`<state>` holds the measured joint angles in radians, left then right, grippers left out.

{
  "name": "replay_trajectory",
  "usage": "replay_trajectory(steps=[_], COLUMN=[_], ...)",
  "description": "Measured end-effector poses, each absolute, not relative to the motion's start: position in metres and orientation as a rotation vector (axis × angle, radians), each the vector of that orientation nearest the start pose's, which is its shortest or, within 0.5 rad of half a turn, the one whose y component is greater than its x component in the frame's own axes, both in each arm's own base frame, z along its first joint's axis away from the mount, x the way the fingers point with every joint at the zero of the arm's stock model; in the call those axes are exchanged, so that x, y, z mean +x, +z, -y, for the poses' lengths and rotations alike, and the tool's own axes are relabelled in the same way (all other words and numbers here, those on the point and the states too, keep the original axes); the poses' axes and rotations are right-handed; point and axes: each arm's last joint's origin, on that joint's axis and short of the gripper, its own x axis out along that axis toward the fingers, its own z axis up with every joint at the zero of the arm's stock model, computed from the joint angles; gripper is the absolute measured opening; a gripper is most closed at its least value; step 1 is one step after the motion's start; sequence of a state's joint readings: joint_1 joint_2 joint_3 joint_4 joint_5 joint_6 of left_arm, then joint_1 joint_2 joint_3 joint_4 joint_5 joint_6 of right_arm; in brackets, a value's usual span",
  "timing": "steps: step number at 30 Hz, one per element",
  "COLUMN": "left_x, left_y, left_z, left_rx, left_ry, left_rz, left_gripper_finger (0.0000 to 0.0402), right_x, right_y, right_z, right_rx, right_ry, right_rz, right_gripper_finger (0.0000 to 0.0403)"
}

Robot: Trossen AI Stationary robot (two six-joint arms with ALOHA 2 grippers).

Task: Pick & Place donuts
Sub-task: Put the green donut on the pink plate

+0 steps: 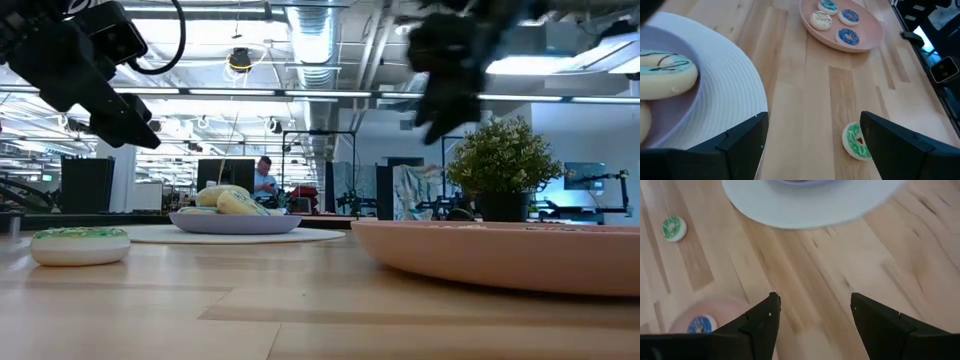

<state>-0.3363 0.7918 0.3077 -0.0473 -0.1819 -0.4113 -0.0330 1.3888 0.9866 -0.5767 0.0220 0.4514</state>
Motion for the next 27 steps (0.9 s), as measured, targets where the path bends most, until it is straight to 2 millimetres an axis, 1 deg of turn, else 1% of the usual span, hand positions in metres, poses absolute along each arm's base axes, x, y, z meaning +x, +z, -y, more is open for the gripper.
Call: replay_trajectory(steps=[3,5,8,12,17,22,25,27], left_x=[0.155,0.155,0.156,0.159,0.173,0.195,0.211,0.223], left_y=[0.182,0.182,0.184,0.190,0.200,0.207,0.211,0.212], left_z=[0.049,0.048,0.048,0.047,0.052,0.062,0.073,0.082], left_rx=[-0.250,-0.232,-0.224,-0.206,-0.194,-0.175,-0.206,-0.189], left_ry=[-0.046,-0.044,-0.028,0.022,0.038,0.098,0.148,0.163], left_rz=[-0.530,-0.526,-0.505,-0.473,-0.493,-0.683,-0.804,-0.875], left_gripper_finger=[0.0309,0.0309,0.0309,0.0309,0.0309,0.0309,0.0309,0.0309], right_x=[0.241,0.223,0.200,0.177,0.162,0.156,0.154,0.152], right_y=[0.238,0.233,0.225,0.212,0.200,0.194,0.191,0.188], right_z=[-0.009,-0.019,-0.033,-0.047,-0.056,-0.064,-0.067,-0.069], right_rx=[0.420,0.436,0.455,0.460,0.468,0.438,0.429,0.417], right_ry=[-0.316,-0.344,-0.366,-0.371,-0.455,-0.481,-0.489,-0.480], right_rz=[-0.897,-0.855,-0.788,-0.739,-0.660,-0.609,-0.601,-0.608], right_gripper_finger=[0.0232,0.0232,0.0232,0.0232,0.0232,0.0232,0.0232,0.0232])
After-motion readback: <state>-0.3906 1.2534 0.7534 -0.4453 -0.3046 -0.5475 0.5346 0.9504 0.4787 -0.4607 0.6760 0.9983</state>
